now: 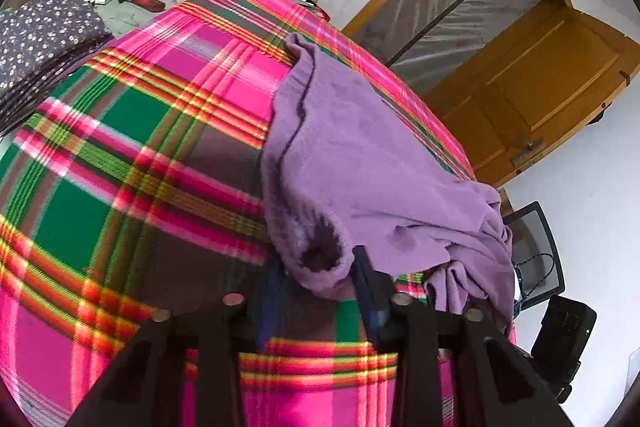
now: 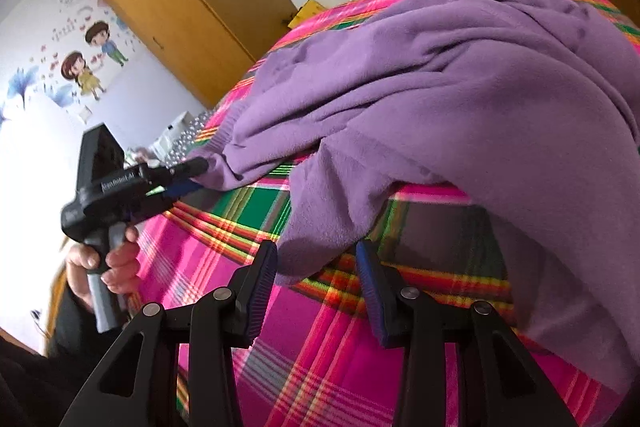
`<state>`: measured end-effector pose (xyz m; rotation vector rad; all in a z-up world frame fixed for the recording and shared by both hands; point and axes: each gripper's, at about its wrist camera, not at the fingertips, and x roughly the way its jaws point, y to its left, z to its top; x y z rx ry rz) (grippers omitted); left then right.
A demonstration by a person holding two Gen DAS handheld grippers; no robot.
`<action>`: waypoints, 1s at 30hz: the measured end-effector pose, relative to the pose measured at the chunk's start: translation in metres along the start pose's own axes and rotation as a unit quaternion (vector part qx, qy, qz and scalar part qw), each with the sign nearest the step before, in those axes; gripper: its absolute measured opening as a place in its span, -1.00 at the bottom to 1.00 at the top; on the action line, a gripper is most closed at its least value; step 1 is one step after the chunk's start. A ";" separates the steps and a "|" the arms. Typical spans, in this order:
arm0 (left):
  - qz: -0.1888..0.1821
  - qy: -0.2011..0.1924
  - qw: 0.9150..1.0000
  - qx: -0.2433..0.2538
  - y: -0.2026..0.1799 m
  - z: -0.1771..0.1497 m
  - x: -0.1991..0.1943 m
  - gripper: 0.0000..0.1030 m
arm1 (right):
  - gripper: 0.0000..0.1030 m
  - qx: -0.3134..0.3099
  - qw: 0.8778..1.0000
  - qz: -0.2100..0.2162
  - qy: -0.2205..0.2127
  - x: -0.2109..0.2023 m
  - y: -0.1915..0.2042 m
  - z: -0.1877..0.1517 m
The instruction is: Fold clothes
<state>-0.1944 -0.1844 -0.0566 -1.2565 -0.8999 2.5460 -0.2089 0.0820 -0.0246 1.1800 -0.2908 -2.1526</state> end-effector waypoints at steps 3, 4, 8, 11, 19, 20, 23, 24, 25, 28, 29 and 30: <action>0.013 -0.005 1.000 0.001 -0.004 0.001 0.002 -0.79 | -0.17 -0.016 1.000 -0.018 0.004 0.004 0.006 0.002; 0.014 -0.009 1.000 0.001 -0.005 0.001 0.000 -0.80 | -0.17 -0.027 0.999 -0.027 0.007 0.006 0.010 0.003; 0.017 -0.022 1.000 -0.002 -0.006 0.003 -0.008 -0.82 | -0.28 -0.083 0.994 -0.070 0.013 0.012 0.025 0.004; 0.021 -0.030 0.999 -0.008 -0.005 0.005 -0.017 -0.82 | -0.82 -0.100 0.991 -0.084 0.006 0.007 0.026 0.004; 0.019 -0.059 0.998 -0.012 0.004 0.013 -0.054 -0.83 | -0.96 -0.090 0.991 -0.084 -0.043 -0.038 0.012 0.009; 0.021 -0.062 0.998 -0.014 0.006 0.014 -0.060 -0.83 | -0.96 -0.087 0.991 -0.090 -0.053 -0.049 0.009 0.011; 0.023 -0.072 0.997 -0.020 0.014 0.016 -0.074 -0.83 | -0.99 -0.076 0.988 -0.109 -0.084 -0.084 -0.003 0.014; 0.026 -0.073 0.997 -0.023 0.017 0.016 -0.080 -0.83 | -0.99 -0.073 0.986 -0.117 -0.092 -0.094 -0.007 0.015; 0.028 -0.074 0.997 -0.026 0.022 0.015 -0.085 -0.83 | -0.99 -0.069 0.985 -0.126 -0.100 -0.105 -0.011 0.016; 0.049 -0.073 0.995 -0.036 0.039 0.010 -0.101 -0.83 | -0.99 -0.054 0.980 -0.150 -0.116 -0.135 -0.025 0.013; 0.056 -0.073 0.995 -0.040 0.045 0.008 -0.105 -0.83 | -0.99 -0.053 0.980 -0.151 -0.116 -0.138 -0.027 0.013; 0.063 -0.074 0.994 -0.045 0.052 0.006 -0.110 -0.83 | -0.96 -0.056 0.982 -0.142 -0.109 -0.136 -0.025 0.011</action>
